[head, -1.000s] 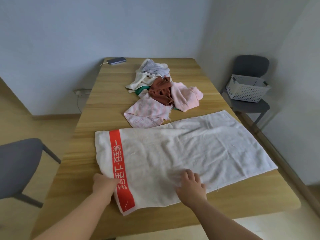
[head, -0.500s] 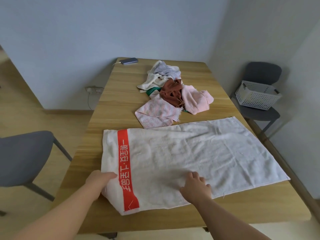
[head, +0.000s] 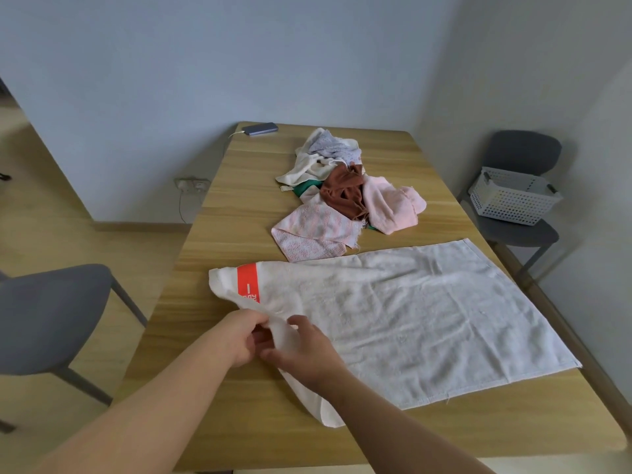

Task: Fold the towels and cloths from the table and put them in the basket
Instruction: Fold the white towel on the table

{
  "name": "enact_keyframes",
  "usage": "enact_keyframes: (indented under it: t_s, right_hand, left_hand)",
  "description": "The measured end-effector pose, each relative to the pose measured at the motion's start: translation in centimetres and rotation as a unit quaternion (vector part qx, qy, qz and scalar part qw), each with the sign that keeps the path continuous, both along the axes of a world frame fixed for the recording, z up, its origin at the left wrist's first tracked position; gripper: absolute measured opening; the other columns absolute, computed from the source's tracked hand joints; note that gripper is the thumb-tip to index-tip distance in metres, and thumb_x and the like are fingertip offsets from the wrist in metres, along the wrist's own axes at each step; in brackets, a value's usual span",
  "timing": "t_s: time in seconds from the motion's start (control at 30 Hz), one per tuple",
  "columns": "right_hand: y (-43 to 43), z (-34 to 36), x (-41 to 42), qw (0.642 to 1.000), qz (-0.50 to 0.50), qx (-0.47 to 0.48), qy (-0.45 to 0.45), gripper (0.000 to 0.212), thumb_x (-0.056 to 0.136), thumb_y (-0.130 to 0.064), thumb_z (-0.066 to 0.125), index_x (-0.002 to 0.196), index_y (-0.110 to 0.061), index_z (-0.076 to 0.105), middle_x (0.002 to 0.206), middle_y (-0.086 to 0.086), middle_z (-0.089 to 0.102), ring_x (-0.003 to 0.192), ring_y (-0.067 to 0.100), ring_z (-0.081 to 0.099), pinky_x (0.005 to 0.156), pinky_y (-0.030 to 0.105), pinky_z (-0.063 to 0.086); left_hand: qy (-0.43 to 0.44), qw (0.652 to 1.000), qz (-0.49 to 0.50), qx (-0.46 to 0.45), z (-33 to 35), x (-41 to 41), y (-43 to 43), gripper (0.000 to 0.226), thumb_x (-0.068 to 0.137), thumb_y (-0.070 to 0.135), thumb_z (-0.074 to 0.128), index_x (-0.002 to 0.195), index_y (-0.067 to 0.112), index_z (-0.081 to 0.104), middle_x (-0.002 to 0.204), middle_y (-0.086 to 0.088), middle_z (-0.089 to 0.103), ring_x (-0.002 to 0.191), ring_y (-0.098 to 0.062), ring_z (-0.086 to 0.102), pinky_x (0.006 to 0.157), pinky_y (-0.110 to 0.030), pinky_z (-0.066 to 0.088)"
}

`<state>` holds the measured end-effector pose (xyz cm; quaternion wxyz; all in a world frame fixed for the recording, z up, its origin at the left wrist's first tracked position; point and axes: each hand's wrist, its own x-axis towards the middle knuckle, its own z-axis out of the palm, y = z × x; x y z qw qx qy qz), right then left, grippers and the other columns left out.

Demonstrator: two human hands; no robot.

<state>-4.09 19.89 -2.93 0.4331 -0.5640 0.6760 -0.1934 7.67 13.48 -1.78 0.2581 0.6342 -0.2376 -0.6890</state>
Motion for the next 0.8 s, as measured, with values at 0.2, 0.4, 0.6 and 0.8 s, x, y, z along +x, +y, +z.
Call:
enact_keyframes:
  t_s: [0.2,0.4,0.6,0.8]
  right_hand:
    - [0.2,0.0,-2.4,0.995,-0.01,-0.044,0.093,0.015,0.091,-0.016,0.04,0.08,-0.021,0.049,0.072,-0.006,0.05,0.062,0.011,0.046,0.055,0.025,0.039]
    - [0.1,0.0,-3.9,0.997,-0.072,0.026,-0.019,0.016,0.086,-0.028,0.05,0.074,-0.017,0.048,0.076,0.0,0.055,0.07,0.018,0.054,0.064,0.032,0.044]
    - [0.1,0.0,-6.8,0.985,-0.169,0.022,0.017,0.025,0.074,-0.032,0.061,0.064,-0.018,0.042,0.063,-0.005,0.048,0.057,0.013,0.047,0.054,0.026,0.038]
    - [0.8,1.5,-12.7,0.95,-0.308,-0.044,0.031,0.013,0.076,-0.023,0.054,0.069,-0.017,0.046,0.062,-0.005,0.048,0.059,0.014,0.046,0.054,0.028,0.035]
  left_hand:
    - [0.002,1.0,-0.021,0.011,-0.4,0.2,-0.8,0.03,0.088,0.004,0.051,0.117,0.008,0.054,0.102,-0.01,0.064,0.088,-0.022,0.061,0.066,-0.035,0.049]
    - [0.027,0.998,0.049,0.003,-1.2,-1.3,-2.0,0.025,0.09,0.011,0.058,0.113,0.007,0.054,0.086,-0.006,0.059,0.074,-0.017,0.057,0.055,-0.028,0.044]
    - [0.071,0.982,0.141,-0.104,-1.0,-3.7,-4.0,0.037,0.08,-0.01,0.053,0.11,0.01,0.048,0.097,-0.011,0.055,0.075,-0.018,0.054,0.058,-0.027,0.044]
    - [0.08,0.972,0.043,-0.219,1.8,-10.8,-5.5,0.082,0.071,-0.012,0.054,0.137,0.031,0.032,0.116,-0.005,0.053,0.096,-0.025,0.057,0.073,-0.039,0.051]
